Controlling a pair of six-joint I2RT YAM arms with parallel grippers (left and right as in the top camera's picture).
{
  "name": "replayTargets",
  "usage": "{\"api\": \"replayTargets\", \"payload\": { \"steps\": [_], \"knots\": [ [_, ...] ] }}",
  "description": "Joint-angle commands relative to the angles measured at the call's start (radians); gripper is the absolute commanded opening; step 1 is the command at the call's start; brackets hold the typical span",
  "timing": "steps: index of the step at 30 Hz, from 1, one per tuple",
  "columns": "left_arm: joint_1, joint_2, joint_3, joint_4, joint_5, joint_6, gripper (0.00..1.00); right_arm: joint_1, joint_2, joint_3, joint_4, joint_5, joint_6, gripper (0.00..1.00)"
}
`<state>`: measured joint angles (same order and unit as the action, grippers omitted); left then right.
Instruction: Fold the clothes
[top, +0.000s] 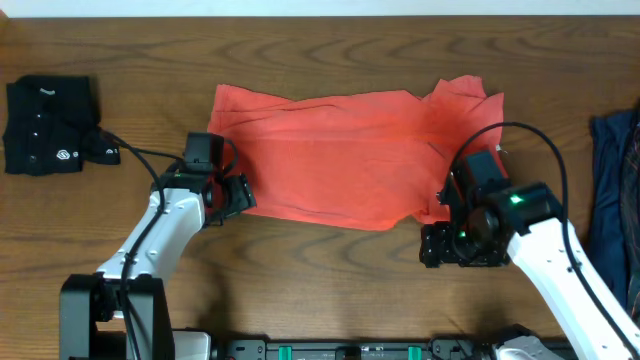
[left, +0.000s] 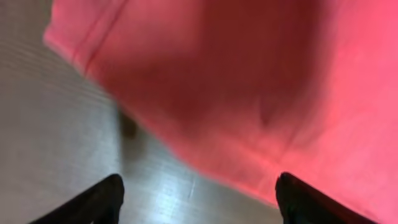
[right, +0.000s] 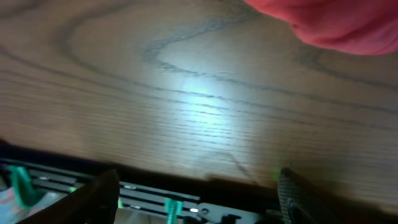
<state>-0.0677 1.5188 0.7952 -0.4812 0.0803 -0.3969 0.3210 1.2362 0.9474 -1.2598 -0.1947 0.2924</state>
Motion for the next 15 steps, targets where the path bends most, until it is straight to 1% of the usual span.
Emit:
{"api": "replayTargets", "payload": {
  "steps": [1, 5, 7, 9, 10, 11, 12, 13, 14, 15],
  "knots": [
    [0.027, 0.022, -0.034, 0.061, -0.009, -0.045, 0.83, 0.007, -0.027, -0.009, -0.001, -0.039, 0.036, 0.8],
    [0.076, 0.084, -0.04, 0.126, -0.012, -0.056, 0.84, 0.008, -0.028, -0.009, -0.01, -0.047, 0.036, 0.81],
    [0.108, 0.123, -0.04, 0.133, -0.01, -0.082, 0.85, 0.008, -0.028, -0.009, -0.016, -0.047, 0.036, 0.81],
    [0.129, 0.154, -0.04, 0.139, -0.008, -0.084, 0.84, 0.008, -0.028, -0.009, -0.022, -0.047, 0.036, 0.81],
    [0.138, 0.169, -0.04, 0.144, -0.008, -0.084, 0.84, 0.008, -0.028, -0.009, -0.024, -0.049, 0.036, 0.81],
    [0.147, 0.183, -0.04, 0.151, -0.008, -0.084, 0.79, 0.008, -0.028, -0.009, -0.024, -0.05, 0.037, 0.81],
    [0.155, 0.197, -0.04, 0.158, -0.008, -0.084, 0.72, 0.008, -0.028, -0.009, -0.026, -0.05, 0.037, 0.81],
    [0.161, 0.206, -0.04, 0.163, -0.004, -0.084, 0.57, 0.008, -0.028, -0.009, -0.027, -0.05, 0.037, 0.81],
    [0.166, 0.211, -0.04, 0.166, 0.005, -0.084, 0.36, 0.008, -0.028, -0.009, -0.027, -0.051, 0.037, 0.81],
    [0.17, 0.213, -0.04, 0.17, 0.014, -0.084, 0.23, 0.008, -0.028, -0.009, -0.027, -0.054, 0.037, 0.81]
  ]
}}
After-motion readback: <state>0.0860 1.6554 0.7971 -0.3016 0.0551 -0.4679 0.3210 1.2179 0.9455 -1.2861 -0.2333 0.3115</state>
